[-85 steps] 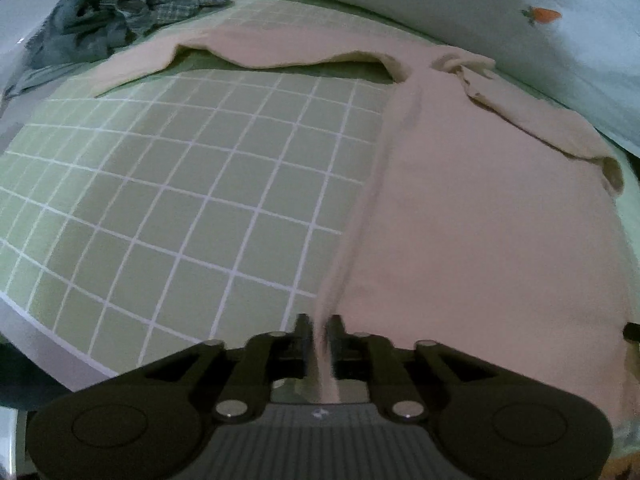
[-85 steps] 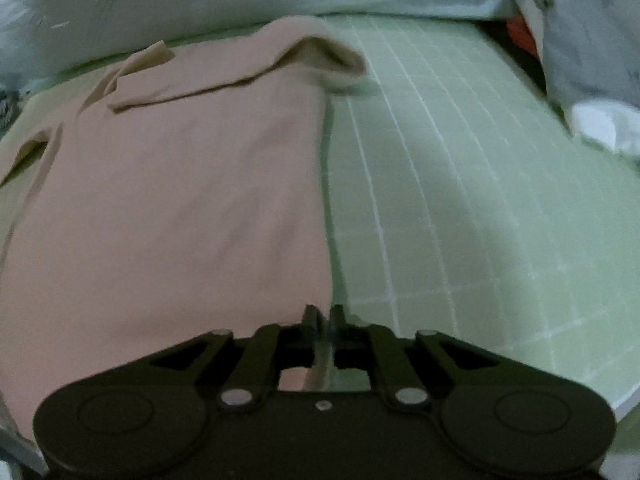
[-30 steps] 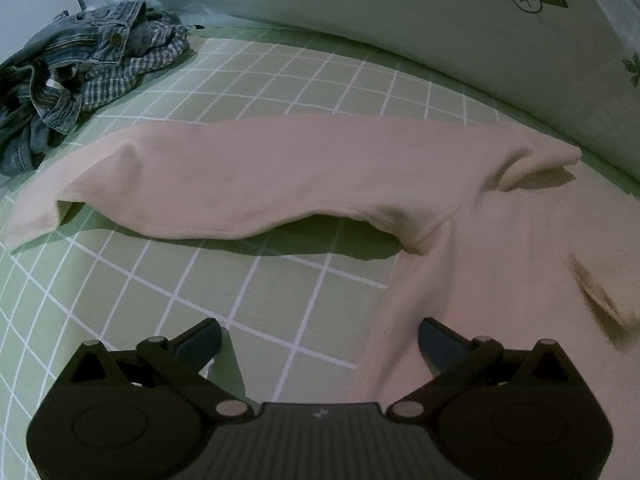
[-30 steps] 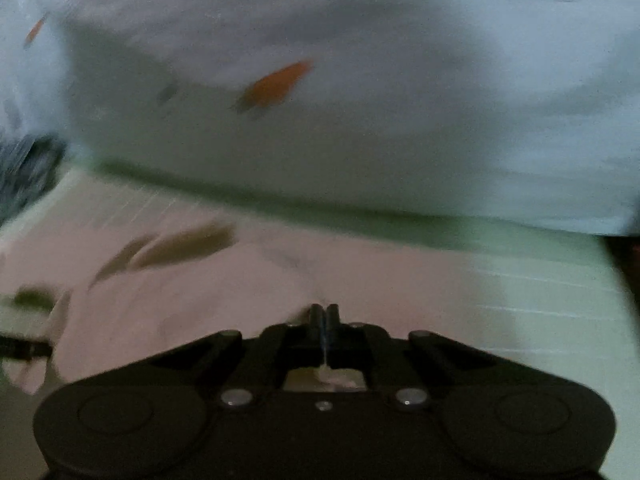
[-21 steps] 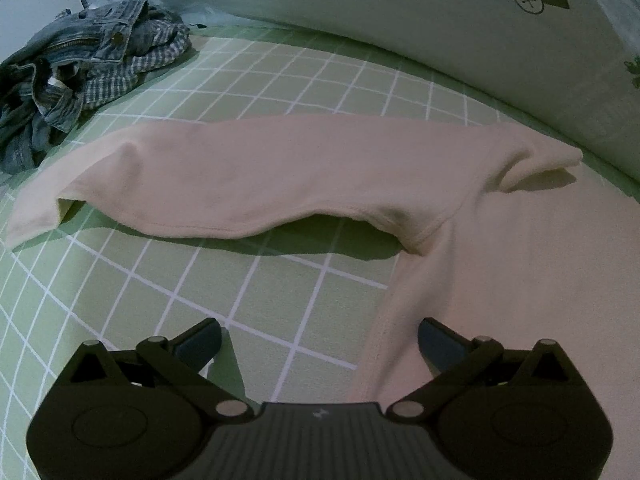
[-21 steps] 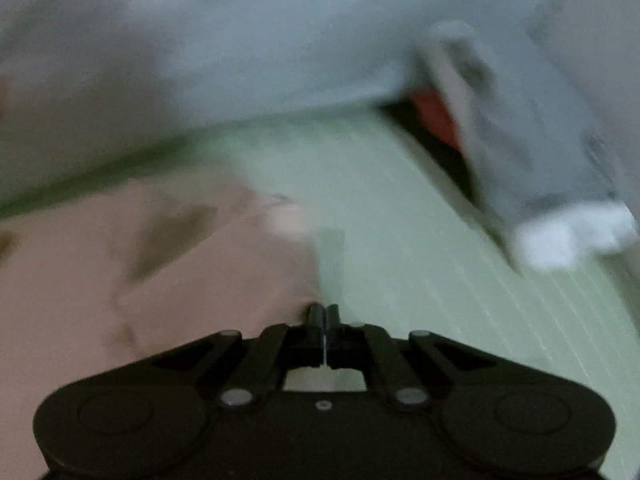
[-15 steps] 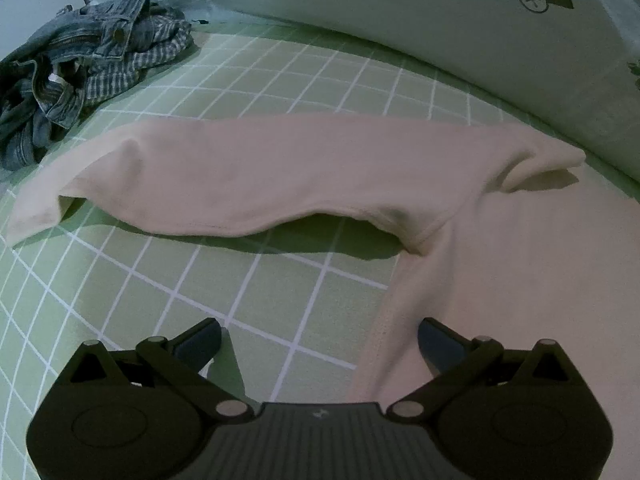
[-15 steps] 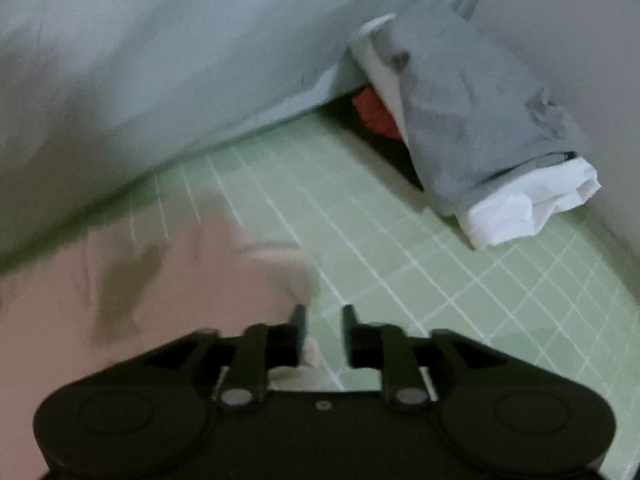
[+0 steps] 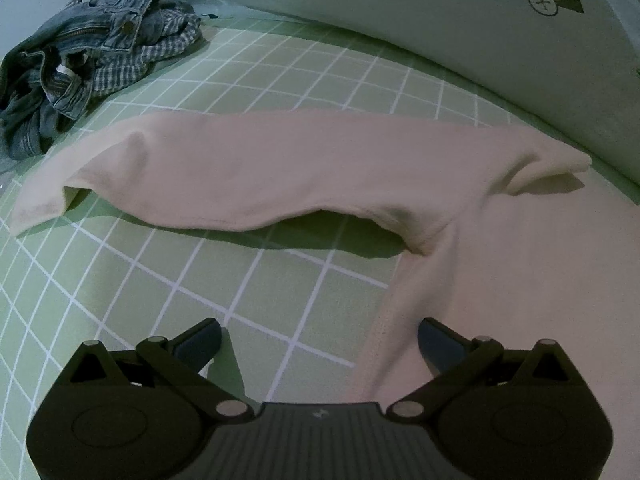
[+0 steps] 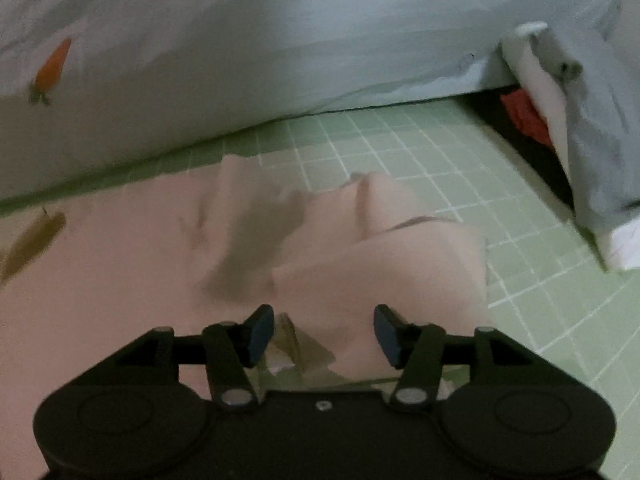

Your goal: Fold clothes

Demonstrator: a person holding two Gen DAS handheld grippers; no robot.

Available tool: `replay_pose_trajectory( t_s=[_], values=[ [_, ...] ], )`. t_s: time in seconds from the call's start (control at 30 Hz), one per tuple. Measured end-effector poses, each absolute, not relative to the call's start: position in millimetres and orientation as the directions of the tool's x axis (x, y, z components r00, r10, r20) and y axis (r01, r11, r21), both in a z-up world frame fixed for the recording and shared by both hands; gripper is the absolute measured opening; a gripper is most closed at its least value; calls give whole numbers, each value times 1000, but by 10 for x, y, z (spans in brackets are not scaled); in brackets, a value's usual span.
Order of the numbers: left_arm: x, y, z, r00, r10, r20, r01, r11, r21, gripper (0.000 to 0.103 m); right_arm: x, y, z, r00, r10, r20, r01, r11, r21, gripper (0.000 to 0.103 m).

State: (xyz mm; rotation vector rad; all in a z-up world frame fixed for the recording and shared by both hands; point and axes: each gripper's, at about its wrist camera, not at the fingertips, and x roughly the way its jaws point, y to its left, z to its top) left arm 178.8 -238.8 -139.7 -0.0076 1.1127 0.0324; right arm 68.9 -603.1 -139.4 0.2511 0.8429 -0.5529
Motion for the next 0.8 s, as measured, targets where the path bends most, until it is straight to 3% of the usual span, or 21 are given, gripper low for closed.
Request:
replay_pose_trajectory(
  t_s=[0.03,0.1,0.37,0.43,0.5,0.6,0.67,0.8],
  values=[
    [1788,-2388,-1398,442,22,-897,-30,999,10,103,694,-6023,-1395,535,-369,-760,547,837,-21,48],
    [1782,-2389,-1400,443,23,-896,-30,999,10,103,655,-6087,-1376,526,-384,-759,554,832,-36,0],
    [1777,-2383,-1403,446,22,-895,-29,1000,10,103,95,-6741,-1064,398,-612,-683,784,614,-93,0],
    [1765,-2362,-1400,450,20,-893,-23,1000,10,103,36,-6848,-1028,387,-622,-681,792,603,-100,6],
    [1767,-2371,-1398,449,23,-893,-29,1000,11,103,94,-6771,-1042,403,-614,-679,781,617,-95,44],
    [1769,-2375,-1398,448,24,-894,-32,999,11,103,274,-6562,-1112,444,-576,-687,736,671,-87,75],
    [1769,-2375,-1398,447,24,-894,-33,999,11,103,424,-6394,-1174,474,-541,-695,696,714,-81,81],
    [1770,-2376,-1398,445,25,-895,-35,999,11,103,701,-6069,-1281,531,-463,-710,585,806,-89,80]
  ],
)
